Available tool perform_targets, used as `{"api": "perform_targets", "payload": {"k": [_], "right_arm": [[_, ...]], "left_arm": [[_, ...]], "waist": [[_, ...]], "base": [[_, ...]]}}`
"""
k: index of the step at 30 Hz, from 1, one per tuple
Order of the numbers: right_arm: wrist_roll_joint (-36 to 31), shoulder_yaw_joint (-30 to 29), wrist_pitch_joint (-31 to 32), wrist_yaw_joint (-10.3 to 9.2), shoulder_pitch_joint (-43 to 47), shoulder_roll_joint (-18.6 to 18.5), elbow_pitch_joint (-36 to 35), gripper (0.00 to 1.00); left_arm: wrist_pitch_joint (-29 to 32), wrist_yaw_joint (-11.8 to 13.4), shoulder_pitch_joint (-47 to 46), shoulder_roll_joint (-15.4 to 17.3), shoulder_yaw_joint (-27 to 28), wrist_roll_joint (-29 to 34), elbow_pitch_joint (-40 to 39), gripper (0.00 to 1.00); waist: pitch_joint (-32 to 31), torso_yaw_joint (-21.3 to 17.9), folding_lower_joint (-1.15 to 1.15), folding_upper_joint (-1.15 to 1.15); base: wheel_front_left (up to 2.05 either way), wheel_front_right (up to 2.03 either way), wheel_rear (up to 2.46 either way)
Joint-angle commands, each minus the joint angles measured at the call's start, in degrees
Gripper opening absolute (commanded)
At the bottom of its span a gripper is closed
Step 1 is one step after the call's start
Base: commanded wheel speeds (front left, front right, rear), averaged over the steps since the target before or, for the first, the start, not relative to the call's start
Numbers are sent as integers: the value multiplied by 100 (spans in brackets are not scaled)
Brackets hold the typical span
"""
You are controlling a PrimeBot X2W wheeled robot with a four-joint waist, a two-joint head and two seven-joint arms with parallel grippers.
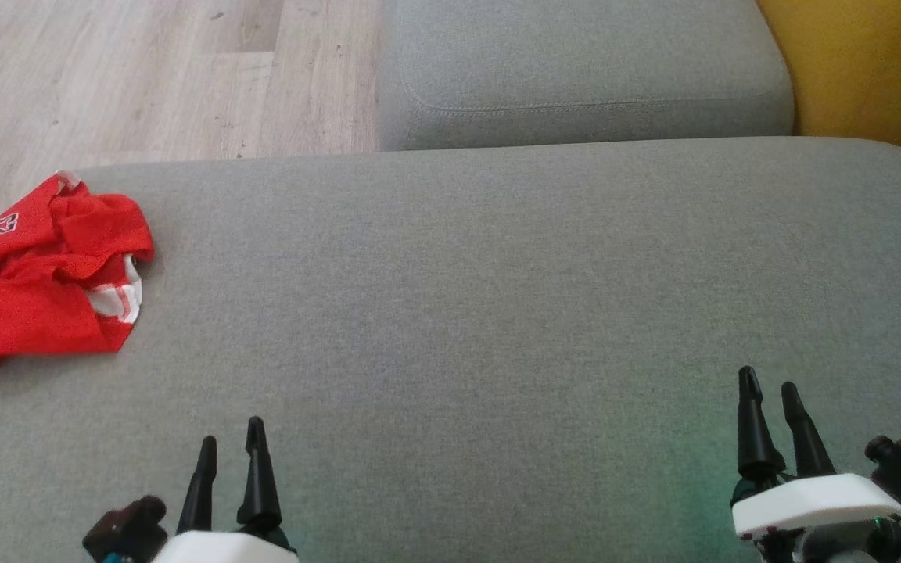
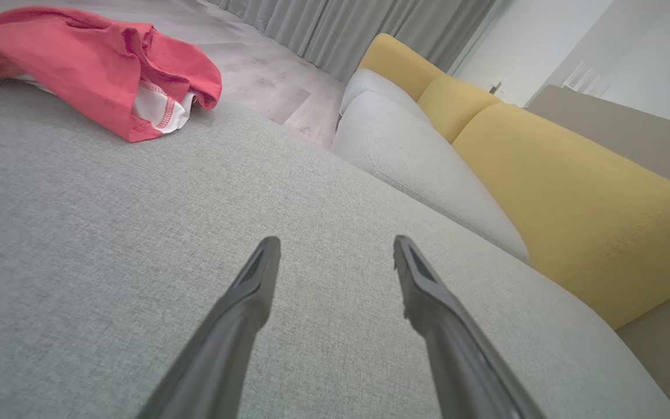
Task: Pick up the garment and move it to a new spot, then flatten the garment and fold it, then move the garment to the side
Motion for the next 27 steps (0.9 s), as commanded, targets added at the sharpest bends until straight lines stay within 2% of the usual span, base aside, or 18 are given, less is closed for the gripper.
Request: {"api": "perform_targets", "payload": {"k": [1,27], "right_arm": [[-165,114,-86,30,-147,-43,-211,100],[-2042,492,-525,40,-69,-54,-67,100]], "left_arm": [[-77,30,-137,26,73,156,-160,100],[-520,210,-14,32,7,1697,-7,100]], "waist": [[-2,2,0,0],[-72,108,0,0]], "base": [[0,0,0],[0,0,0]]}}
